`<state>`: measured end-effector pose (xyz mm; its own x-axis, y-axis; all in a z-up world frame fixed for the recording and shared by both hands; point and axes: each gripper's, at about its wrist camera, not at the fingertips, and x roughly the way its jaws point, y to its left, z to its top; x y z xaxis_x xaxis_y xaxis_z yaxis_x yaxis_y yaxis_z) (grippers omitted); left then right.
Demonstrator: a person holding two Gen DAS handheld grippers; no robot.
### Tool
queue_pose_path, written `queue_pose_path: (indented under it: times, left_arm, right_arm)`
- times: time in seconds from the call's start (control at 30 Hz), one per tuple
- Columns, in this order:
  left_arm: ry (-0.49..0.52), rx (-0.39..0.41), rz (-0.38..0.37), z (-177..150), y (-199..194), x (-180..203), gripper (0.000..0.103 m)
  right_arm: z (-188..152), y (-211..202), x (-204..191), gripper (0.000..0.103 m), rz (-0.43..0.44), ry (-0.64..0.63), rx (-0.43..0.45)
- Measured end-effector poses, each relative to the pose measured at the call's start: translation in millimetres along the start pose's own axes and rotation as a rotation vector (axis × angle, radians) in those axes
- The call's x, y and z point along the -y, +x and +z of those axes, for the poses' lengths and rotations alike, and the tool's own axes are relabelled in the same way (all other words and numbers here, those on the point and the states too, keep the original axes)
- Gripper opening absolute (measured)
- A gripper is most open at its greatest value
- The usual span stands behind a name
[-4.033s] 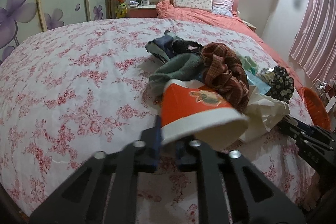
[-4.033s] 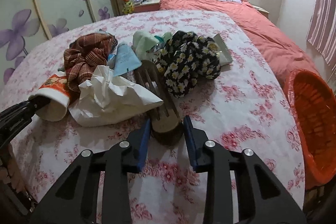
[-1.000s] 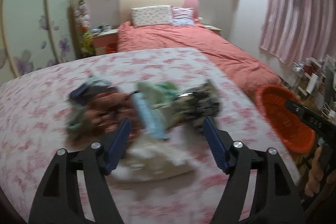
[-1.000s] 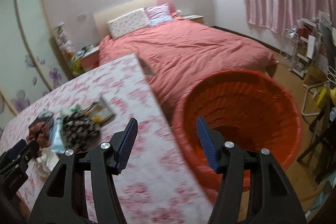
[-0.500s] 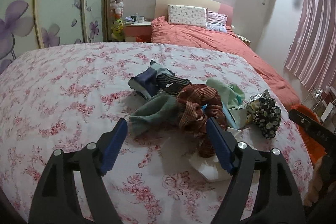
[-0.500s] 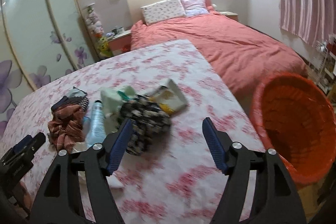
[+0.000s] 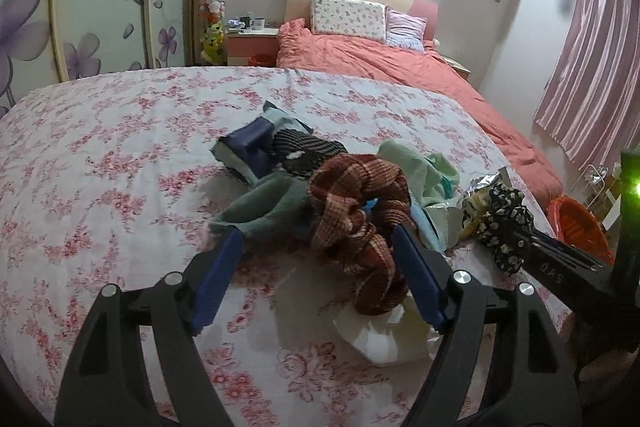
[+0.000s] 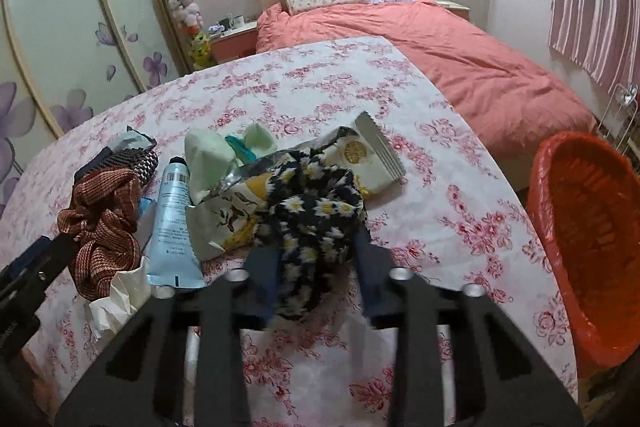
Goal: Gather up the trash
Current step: 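Grasp the black daisy-print cloth with the right tool while the left tool grasps the brown plaid scrunchie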
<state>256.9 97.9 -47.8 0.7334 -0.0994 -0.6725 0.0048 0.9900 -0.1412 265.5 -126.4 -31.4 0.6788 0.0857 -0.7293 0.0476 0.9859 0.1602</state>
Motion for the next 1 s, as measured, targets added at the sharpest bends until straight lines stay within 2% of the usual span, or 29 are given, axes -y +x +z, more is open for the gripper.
queue_pose_path:
  times: [0.1,0.27,0.6,0.87,0.93,1.0]
  left_arm:
    - [0.008,-0.007,-0.010,-0.9,2.7,4.5,0.070]
    - [0.015,-0.028,-0.027,-1.9,9.6,11.7,0.059]
    - [-0.003,-0.065,-0.045,0.1,29.7,17.4,0.043]
    - [-0.039,-0.056,-0.070,0.9,29.2,13.2,0.042]
    - [-0.028,-0.054,-0.072,1.3,29.1,14.2,0.028]
    - [-0.020,-0.049,-0.080,2.4,27.5,15.5,0.025]
  right_arm:
    - [-1.3,-8.2,4.2,0.020,-0.022,0.005,0.034]
    - [-3.1,-12.7,16.8,0.019,-0.084,0.032,0.059]
    - [-3.5,-8.2,20.5,0.019,-0.074,0.030,0.044]
    - [-3.8,-3.1,26.8,0.019,-0.064,0.056,0.011]
    - [-4.0,-3.2,27.0,0.019,-0.062,0.056,0.013]
    - [-4.6,-6.0,27.1,0.019,-0.059,0.053,0.026]
